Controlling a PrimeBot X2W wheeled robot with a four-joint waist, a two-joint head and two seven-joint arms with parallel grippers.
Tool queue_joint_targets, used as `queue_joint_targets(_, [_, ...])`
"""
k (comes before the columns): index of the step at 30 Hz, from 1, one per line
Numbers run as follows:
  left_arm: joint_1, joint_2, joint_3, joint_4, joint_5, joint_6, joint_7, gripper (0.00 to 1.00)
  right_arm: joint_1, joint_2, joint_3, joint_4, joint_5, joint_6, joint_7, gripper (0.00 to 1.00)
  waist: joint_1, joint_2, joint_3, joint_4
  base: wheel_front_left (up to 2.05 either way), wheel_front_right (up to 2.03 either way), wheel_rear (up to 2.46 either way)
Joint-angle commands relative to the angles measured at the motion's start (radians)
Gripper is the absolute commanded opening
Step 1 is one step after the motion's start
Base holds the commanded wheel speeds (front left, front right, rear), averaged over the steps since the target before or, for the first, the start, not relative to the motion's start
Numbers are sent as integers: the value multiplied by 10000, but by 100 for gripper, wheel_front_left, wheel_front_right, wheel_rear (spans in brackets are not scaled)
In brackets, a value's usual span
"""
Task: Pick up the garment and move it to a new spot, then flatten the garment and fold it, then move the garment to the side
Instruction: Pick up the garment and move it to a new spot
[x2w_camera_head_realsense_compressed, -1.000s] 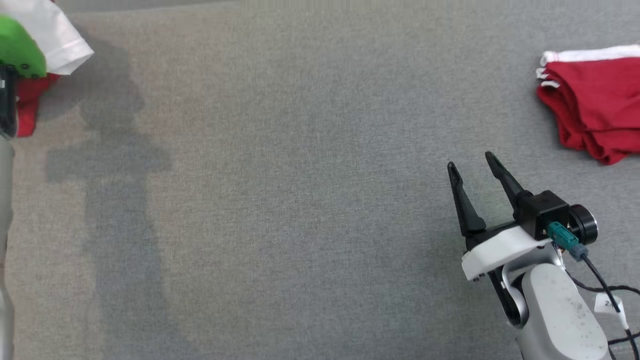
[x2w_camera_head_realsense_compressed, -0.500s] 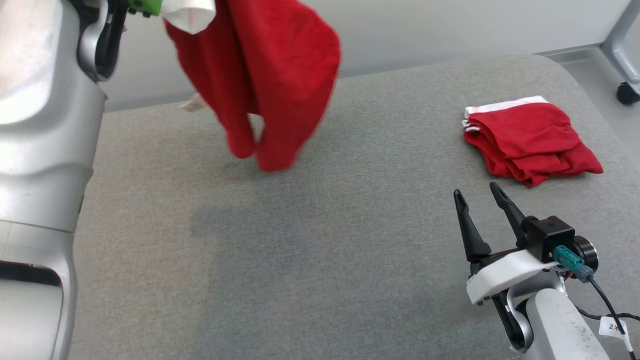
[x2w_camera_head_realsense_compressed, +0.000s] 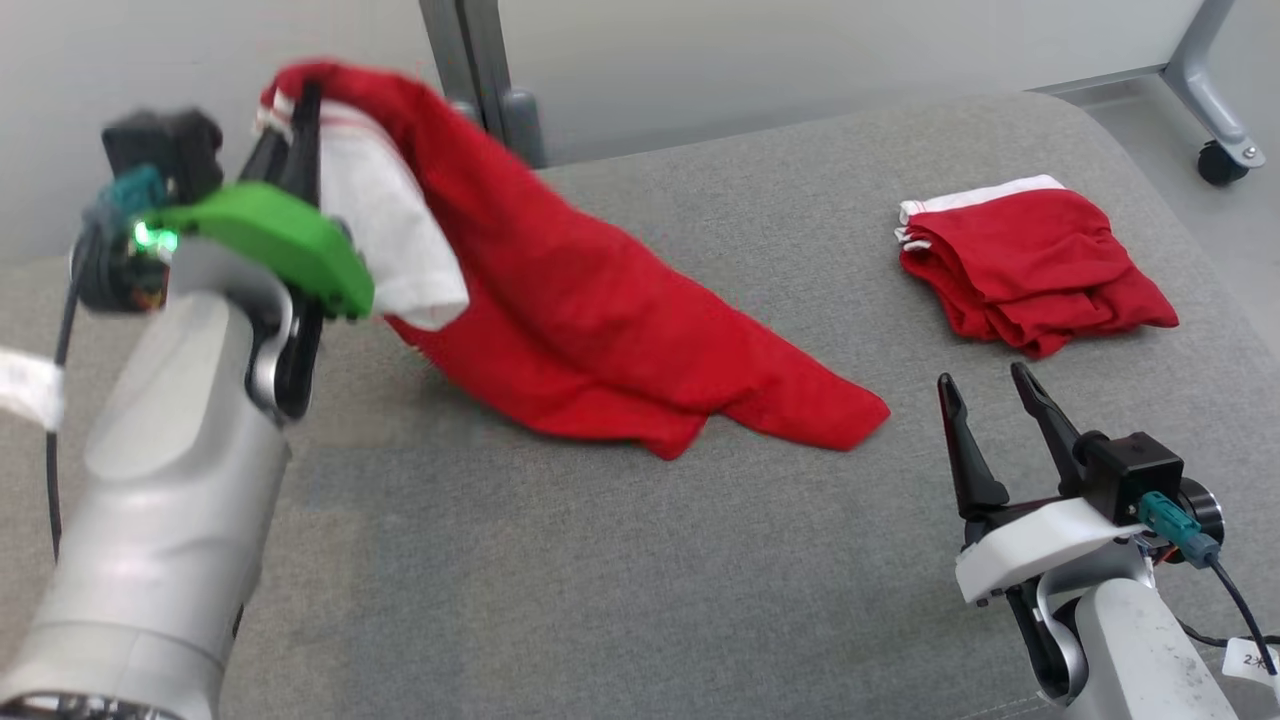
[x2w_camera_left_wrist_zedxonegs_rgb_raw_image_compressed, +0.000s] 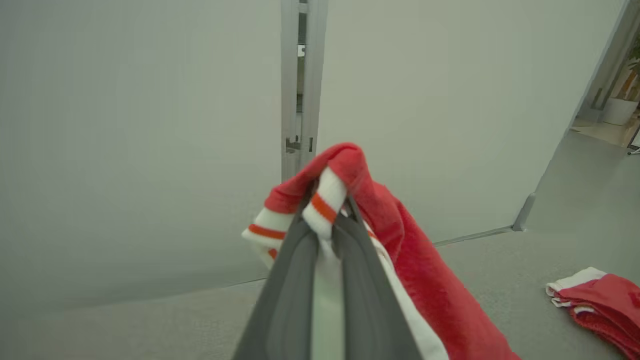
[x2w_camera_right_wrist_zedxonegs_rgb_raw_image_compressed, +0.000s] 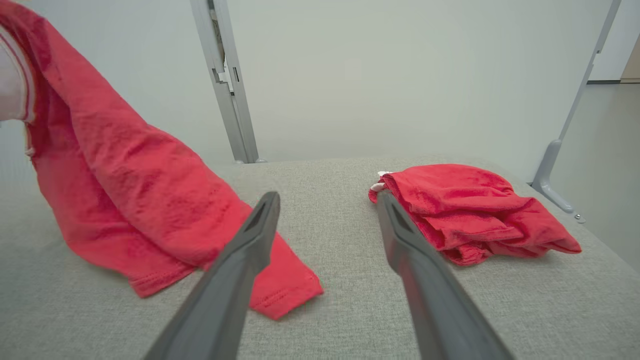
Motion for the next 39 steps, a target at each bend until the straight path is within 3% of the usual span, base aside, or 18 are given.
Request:
queue_joint_targets(1, [569, 144, 86, 203, -162, 60, -143, 0, 129, -34, -78, -20, -60, -15, -46, 100, 1, 0, 113, 111, 0, 0, 0])
queue_joint_targets(11, [2623, 339, 387, 1494, -382, 30, -606, 0, 172, -35, -328, -76, -265, -15, -47, 100, 1, 0, 468, 431, 0, 0, 0])
queue_joint_targets(12, [2721, 320, 422, 1517, -364, 18, -635, 21, 181, -34, -333, -69, -281, -15, -47, 100, 1, 0, 485, 467, 0, 0, 0])
queue_joint_targets(14, [2897, 285, 505, 1514, -342, -6, -672, 100, 185, -35, -341, -40, -306, -15, -47, 100, 1, 0, 494, 518, 0, 0, 0])
queue_joint_targets(22, [3928, 162, 1223, 580, -41, -40, -667, 100, 347, -35, -343, 87, -389, -15, -48, 100, 1, 0, 106, 670, 0, 0, 0])
queue_joint_targets(30, [5705, -130, 2031, -1241, 637, -114, -658, 100, 772, -34, -427, 56, -565, -15, -48, 100, 1, 0, -590, 858, 0, 0, 0])
queue_joint_targets(39, [7724, -886, 2517, -3235, 1540, -158, -659, 100, 1334, -35, -395, -134, -363, -15, -48, 100, 1, 0, -1043, 983, 0, 0, 0])
